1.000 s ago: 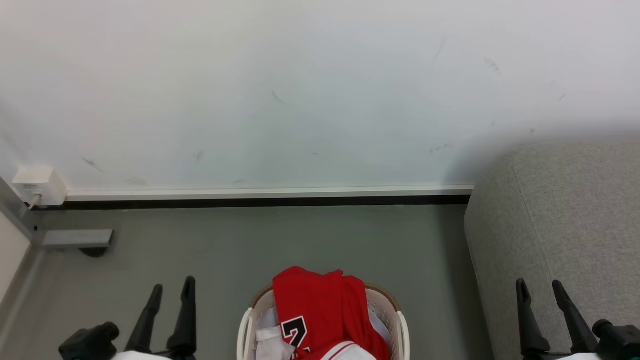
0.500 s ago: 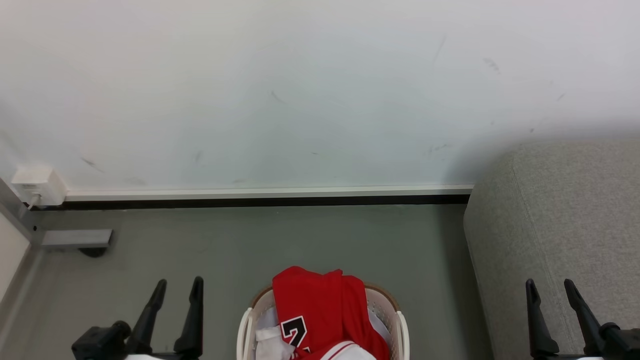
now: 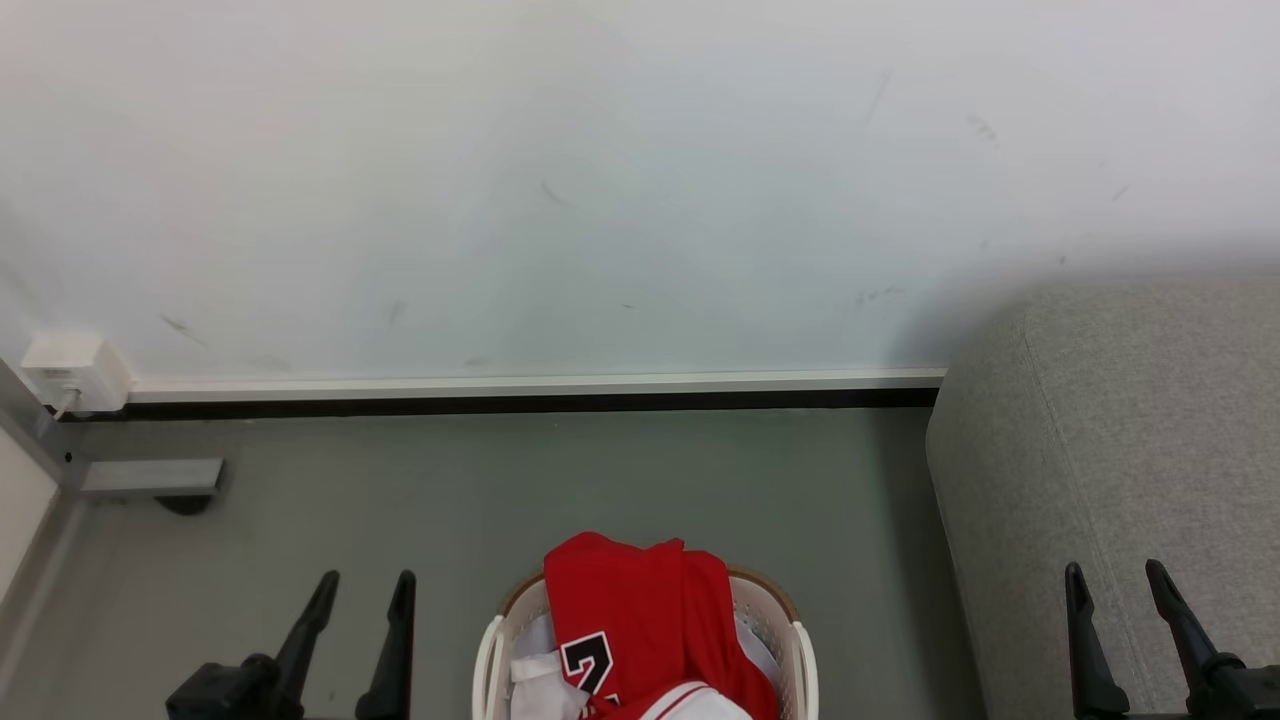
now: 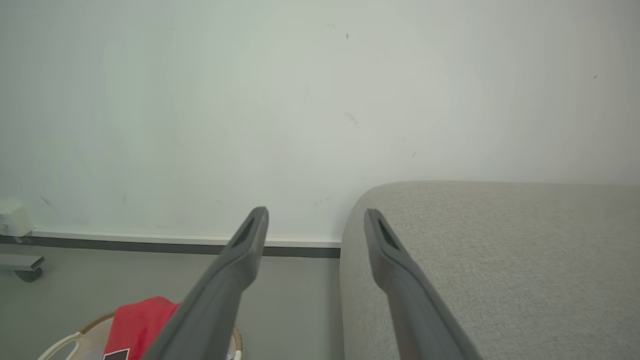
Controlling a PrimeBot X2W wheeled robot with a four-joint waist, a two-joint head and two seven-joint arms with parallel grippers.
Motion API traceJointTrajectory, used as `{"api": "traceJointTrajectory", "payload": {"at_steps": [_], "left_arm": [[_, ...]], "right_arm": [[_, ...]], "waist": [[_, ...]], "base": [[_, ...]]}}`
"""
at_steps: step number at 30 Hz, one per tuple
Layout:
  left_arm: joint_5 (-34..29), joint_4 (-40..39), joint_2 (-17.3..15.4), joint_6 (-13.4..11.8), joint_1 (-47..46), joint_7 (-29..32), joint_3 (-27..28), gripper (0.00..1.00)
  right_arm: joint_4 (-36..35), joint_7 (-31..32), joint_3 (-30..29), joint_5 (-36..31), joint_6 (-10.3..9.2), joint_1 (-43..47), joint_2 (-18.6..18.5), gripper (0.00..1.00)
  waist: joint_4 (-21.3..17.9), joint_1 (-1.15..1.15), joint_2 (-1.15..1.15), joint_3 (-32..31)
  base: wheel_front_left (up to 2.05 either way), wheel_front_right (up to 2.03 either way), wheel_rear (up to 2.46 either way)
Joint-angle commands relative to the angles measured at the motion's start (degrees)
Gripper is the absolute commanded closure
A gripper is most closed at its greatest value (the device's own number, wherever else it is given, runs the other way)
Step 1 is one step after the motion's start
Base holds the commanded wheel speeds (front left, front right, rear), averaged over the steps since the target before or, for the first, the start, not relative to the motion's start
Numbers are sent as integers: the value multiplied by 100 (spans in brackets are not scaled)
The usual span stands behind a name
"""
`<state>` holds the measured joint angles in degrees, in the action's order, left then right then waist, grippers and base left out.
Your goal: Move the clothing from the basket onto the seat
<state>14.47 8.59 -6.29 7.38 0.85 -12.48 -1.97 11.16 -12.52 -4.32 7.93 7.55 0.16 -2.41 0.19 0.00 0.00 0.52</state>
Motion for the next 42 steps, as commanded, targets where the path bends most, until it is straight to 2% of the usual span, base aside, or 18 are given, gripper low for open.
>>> {"api": "traceJointTrajectory", "payload": {"at_steps": [1, 23, 42], "left_arm": [[-191, -21, -56, 12, 35, -64, 23, 0], [-774, -23, -119, 6, 122, -281, -79, 0], [-546, 71, -149, 7, -32, -271, -95, 0]], "right_arm": [[4, -60, -33, -161, -10, 32, -61, 0], [141, -288, -90, -638, -12, 99, -67, 0], [68, -263, -33, -452, -12, -64, -63, 0]], "waist": [[6, 0, 0, 1], [12, 0, 0, -15], [-148, 0, 0, 216]], "base": [[0, 0, 0], [0, 0, 0], [0, 0, 0]]}}
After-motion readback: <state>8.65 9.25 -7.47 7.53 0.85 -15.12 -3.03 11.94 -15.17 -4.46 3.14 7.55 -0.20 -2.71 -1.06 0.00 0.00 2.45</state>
